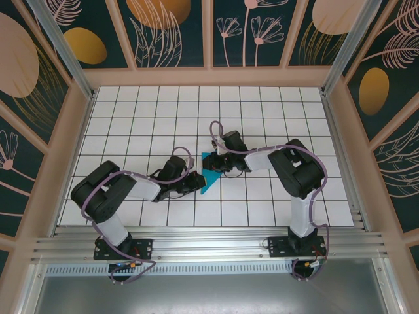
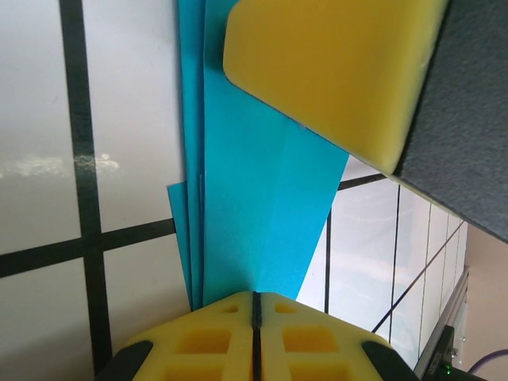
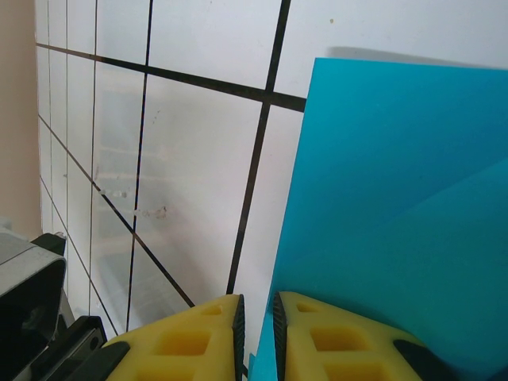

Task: Fold a paper plane with a square sheet of paper (pick it up from the middle)
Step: Fourth fold the wing at the center of the table.

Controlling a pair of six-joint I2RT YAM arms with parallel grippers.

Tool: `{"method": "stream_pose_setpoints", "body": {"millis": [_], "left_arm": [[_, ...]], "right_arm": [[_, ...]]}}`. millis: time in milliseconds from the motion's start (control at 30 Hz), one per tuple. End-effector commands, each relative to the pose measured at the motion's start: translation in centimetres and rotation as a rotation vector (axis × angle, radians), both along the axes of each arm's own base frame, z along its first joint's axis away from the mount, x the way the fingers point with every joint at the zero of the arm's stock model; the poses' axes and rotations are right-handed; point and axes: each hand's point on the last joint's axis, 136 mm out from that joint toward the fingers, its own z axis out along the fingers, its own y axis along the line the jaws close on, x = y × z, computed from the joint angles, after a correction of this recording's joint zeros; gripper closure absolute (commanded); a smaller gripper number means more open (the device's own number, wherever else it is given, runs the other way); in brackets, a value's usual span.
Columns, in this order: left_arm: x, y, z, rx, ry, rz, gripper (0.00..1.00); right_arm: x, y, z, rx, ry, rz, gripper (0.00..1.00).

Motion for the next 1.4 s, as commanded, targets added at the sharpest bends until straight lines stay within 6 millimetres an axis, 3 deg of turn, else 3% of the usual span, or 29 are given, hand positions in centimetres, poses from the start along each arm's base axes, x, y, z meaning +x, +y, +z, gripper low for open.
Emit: {"method": "stream_pose_setpoints", "body": {"millis": [0, 233, 333, 533, 700, 1000, 1167, 1367], "left_arm": [[-3.0, 1.3, -3.9, 0.119, 0.136, -0.061, 0.9], [-4.3, 2.8, -5.6, 0.244, 0.165, -0.088, 0.94], [-4.3, 3.5, -6.5, 0.284, 0.182, -0.062, 1.0], [-4.4, 4.6, -7.8, 0.324, 0.214, -0.002, 1.0], [-4.5, 5.2, -8.2, 0.345, 0.216, 0.019, 1.0], [-4.2, 5.0, -8.2, 0.347, 0.21, 0.023, 1.0], [-4.2, 5.2, -8.4, 0.357, 0.213, 0.026, 1.0], [-4.4, 5.8, -8.8, 0.382, 0.214, 0.032, 1.0]], "right_arm": [[-2.6, -3.3, -6.4, -0.214, 0.139, -0.045, 0.79], [-2.0, -2.6, -5.2, -0.181, 0.122, -0.044, 0.78], [-0.9, -1.6, -2.7, -0.134, 0.082, -0.046, 0.76], [1.5, -1.3, 3.4, -0.05, -0.039, -0.085, 0.73], [1.2, -2.2, 6.0, -0.016, -0.091, -0.096, 0.73], [-2.8, -1.0, 3.2, 0.019, 0.008, 0.001, 0.86], [-3.1, -0.1, 1.5, 0.011, 0.042, 0.025, 0.87], [-1.5, -1.8, -2.2, -0.134, 0.069, -0.057, 0.87]]}}
